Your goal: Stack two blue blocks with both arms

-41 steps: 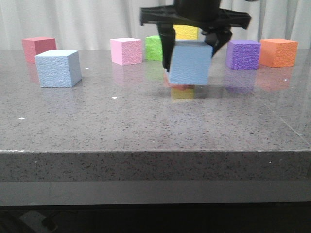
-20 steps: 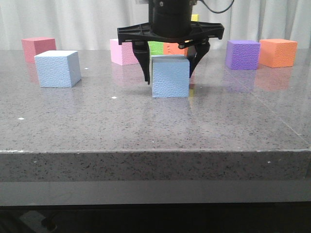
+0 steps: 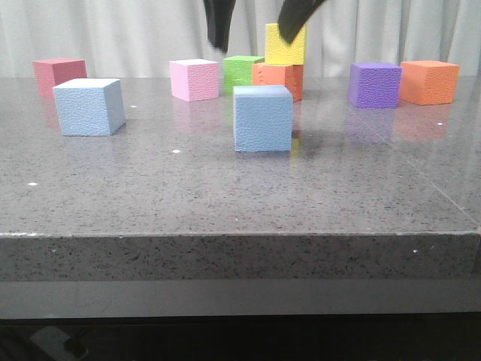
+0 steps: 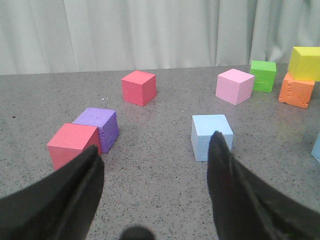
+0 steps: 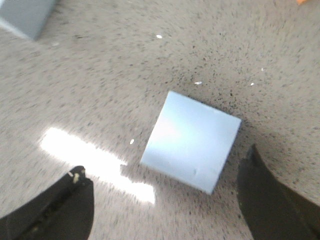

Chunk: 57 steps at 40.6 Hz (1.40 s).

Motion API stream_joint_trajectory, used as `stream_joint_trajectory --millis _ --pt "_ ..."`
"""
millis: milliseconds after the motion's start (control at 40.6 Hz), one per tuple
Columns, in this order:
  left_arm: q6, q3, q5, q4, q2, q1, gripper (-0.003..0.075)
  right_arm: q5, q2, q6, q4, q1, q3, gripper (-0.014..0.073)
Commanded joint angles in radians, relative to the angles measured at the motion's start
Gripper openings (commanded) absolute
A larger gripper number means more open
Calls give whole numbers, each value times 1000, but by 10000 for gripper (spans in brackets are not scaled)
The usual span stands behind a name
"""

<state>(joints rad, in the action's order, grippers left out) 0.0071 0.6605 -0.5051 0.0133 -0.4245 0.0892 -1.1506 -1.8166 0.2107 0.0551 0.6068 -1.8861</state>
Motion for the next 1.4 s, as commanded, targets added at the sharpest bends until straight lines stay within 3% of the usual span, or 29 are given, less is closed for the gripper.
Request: stream_joint_trajectory --millis 0,295,566,836,1058,1378 --pt "-7 27 74 -1 -15 6 438 40 155 -89 -41 -24 45 593" --pt "-7 27 74 -1 -15 6 438 248 478 -353 -328 -190 433 593" --pt "-7 27 74 -1 -15 6 438 364 768 -474 -331 -215 718 593" --pt "-7 27 74 -1 -15 6 438 488 1030 -492 -328 -215 958 593" --pt "-7 27 74 -1 -15 6 438 511 1150 -492 -308 -215 1078 593" --pt "-7 27 74 -1 -15 6 438 478 1152 -491 -319 -215 1097 593"
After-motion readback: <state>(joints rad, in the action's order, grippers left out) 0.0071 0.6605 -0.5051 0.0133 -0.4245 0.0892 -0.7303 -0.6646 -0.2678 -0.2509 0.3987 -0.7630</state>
